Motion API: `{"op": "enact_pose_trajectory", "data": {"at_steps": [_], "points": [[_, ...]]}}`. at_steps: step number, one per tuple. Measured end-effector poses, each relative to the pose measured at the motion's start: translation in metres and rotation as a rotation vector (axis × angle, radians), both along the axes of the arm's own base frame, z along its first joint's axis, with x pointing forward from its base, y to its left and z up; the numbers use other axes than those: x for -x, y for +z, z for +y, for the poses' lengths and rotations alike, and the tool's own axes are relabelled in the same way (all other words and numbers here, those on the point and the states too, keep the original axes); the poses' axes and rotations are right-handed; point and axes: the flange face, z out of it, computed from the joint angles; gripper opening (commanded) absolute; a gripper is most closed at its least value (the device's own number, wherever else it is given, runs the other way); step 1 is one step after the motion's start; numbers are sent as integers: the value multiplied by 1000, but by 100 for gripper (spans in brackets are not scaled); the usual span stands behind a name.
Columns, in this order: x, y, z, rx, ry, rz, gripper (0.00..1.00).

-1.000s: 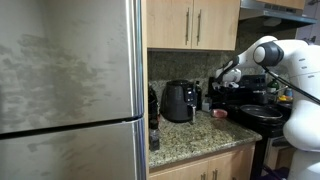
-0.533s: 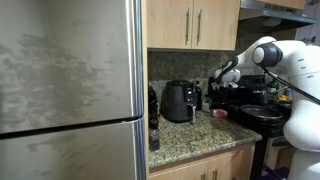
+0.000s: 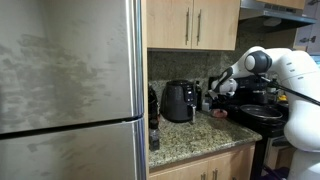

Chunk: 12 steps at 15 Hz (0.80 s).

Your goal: Move the can slightly backward and put it upright

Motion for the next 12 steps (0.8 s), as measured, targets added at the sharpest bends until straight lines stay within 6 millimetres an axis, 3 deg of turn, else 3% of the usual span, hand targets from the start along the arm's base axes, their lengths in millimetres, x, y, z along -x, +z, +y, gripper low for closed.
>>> {"op": "enact_pose_trajectory", "data": {"at_steps": [4, 11, 12], "points": [[1, -5, -3, 7, -22, 14, 100], [7, -33, -21, 10, -125, 86, 100], [6, -32, -21, 11, -126, 86, 86]]}}
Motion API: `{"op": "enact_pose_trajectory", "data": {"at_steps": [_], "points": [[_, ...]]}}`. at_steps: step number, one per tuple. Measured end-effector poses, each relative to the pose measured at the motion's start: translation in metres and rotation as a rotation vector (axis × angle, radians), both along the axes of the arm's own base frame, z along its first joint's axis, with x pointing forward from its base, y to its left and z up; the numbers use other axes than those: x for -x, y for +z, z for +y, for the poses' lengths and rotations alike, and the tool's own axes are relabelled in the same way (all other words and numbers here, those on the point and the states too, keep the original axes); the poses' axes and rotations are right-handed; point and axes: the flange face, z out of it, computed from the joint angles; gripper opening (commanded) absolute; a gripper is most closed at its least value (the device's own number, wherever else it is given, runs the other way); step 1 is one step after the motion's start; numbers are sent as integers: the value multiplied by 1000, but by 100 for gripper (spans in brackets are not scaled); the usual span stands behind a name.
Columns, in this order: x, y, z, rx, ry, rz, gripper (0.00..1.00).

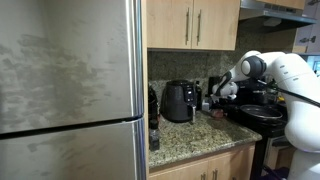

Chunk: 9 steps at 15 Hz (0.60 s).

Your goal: Move the can slightly backward and put it upright

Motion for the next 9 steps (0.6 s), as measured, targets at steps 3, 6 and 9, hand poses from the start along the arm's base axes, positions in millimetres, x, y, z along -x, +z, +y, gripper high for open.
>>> {"op": "enact_pose_trajectory", "data": {"at_steps": [3, 6, 9], "points": [[0, -2, 0, -1, -1, 1, 58], [1, -4, -2, -1, -4, 5, 34], [2, -4, -4, -1, -7, 4, 27]]}}
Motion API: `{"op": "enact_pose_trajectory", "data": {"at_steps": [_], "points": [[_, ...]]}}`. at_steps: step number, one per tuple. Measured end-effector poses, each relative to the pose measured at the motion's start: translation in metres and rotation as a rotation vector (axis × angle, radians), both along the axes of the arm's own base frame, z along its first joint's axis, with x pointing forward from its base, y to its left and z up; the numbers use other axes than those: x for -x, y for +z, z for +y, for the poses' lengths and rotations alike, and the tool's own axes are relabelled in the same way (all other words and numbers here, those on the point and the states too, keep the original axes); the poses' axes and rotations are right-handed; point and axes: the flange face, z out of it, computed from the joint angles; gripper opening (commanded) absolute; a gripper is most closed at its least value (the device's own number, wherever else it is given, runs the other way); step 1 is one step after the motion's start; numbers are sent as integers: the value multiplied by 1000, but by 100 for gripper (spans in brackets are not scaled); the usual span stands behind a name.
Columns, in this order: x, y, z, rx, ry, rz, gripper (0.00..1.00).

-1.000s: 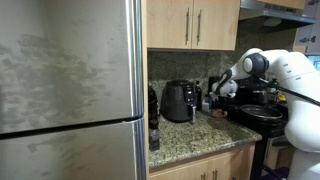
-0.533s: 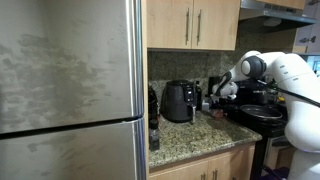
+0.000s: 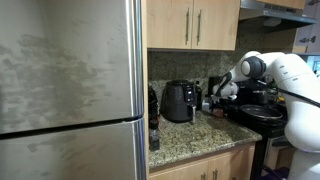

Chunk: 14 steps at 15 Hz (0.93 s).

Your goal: Move the can slightly backward and put it upright

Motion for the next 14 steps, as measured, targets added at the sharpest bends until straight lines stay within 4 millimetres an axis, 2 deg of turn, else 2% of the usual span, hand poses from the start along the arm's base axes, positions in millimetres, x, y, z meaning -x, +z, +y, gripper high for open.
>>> {"op": "enact_pose_trajectory", "data": {"at_steps": [4, 7, 10, 14], "points": [[-3, 4, 3, 30, 22, 0, 24], [-8, 17, 14, 110, 86, 15, 24], [-5, 55, 19, 274, 182, 42, 24], [24, 106, 12, 508, 315, 121, 24]]}}
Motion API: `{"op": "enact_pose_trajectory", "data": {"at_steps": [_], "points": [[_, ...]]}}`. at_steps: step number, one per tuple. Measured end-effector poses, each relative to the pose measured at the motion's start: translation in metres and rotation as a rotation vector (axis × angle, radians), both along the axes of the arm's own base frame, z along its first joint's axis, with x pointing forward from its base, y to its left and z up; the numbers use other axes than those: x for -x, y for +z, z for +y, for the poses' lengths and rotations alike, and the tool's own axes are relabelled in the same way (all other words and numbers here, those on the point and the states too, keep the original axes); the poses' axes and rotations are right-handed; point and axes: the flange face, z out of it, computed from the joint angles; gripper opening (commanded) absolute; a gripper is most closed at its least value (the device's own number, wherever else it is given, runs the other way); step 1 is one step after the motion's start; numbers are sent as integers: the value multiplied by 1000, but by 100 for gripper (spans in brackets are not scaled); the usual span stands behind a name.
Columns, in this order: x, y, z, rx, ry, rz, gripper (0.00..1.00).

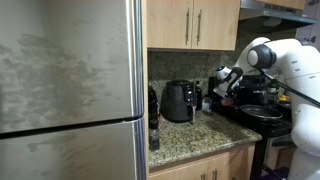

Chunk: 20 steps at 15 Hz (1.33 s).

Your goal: Move the can slightly backward and put it upright

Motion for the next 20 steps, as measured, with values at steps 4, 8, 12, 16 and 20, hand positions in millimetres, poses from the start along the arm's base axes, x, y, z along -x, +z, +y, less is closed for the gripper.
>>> {"op": "enact_pose_trajectory", "data": {"at_steps": [4, 8, 12, 16, 20], "points": [[47, 10, 15, 152, 145, 158, 24], [93, 21, 58, 81, 287, 200, 49], [109, 43, 62, 33, 307, 172, 24], [108, 40, 69, 105, 343, 191, 24], [115, 11, 109, 317, 483, 232, 24]]}}
